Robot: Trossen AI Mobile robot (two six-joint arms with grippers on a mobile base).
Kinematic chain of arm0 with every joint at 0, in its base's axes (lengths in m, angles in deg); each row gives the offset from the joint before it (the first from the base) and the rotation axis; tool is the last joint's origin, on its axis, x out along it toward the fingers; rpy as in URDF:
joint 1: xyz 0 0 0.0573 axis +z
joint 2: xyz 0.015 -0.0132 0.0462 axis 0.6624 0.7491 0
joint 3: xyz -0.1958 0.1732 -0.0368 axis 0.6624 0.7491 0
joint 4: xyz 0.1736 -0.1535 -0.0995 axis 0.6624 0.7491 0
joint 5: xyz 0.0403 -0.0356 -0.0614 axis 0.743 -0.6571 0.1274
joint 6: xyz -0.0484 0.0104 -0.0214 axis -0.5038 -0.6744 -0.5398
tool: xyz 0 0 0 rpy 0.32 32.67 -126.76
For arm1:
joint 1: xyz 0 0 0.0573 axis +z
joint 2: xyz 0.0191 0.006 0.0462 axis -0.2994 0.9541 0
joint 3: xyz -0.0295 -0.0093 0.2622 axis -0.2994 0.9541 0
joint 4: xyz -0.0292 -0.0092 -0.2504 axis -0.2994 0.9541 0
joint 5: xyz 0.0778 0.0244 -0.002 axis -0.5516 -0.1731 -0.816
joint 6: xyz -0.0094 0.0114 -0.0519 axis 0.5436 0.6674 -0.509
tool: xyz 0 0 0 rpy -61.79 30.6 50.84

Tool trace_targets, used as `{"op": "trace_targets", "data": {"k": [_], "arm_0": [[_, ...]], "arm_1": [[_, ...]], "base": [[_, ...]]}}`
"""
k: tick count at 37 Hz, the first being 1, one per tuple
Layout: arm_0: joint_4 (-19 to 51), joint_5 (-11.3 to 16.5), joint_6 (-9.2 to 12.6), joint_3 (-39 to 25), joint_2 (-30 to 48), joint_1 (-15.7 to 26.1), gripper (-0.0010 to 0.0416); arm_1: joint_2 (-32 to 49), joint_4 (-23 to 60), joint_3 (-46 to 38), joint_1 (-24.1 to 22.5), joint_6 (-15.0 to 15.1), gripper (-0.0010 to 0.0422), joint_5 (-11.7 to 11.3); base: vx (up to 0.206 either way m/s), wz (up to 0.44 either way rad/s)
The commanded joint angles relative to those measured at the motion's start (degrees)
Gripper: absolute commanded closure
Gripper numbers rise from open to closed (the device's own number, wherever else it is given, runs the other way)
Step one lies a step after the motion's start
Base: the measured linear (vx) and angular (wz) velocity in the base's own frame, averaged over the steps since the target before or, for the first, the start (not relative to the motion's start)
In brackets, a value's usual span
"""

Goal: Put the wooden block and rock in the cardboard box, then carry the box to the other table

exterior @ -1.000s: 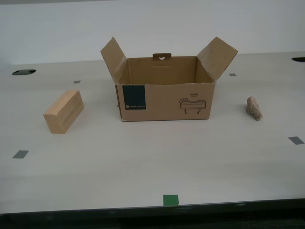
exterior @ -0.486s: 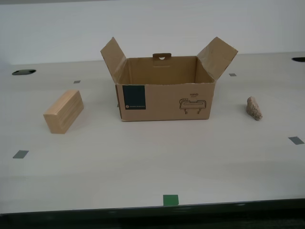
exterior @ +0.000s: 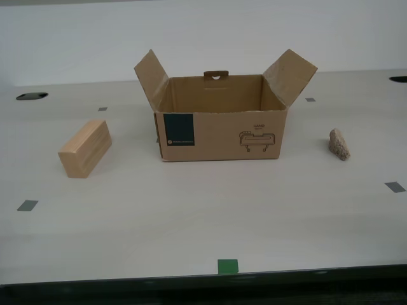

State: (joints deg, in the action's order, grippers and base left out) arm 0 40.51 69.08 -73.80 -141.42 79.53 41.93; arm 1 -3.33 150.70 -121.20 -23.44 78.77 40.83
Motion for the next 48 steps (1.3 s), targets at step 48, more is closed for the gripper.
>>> {"op": "trace_targets", "data": {"k": [48], "arm_0": [[-0.96, 0.13, 1.16, 0.68, -0.02, -0.02, 0.0012]], "arm_1": [[0.46, -0.37, 0.11, -0.04, 0.59, 0.0023, 0.2]], "base": [[0.0, 0.0]]}}
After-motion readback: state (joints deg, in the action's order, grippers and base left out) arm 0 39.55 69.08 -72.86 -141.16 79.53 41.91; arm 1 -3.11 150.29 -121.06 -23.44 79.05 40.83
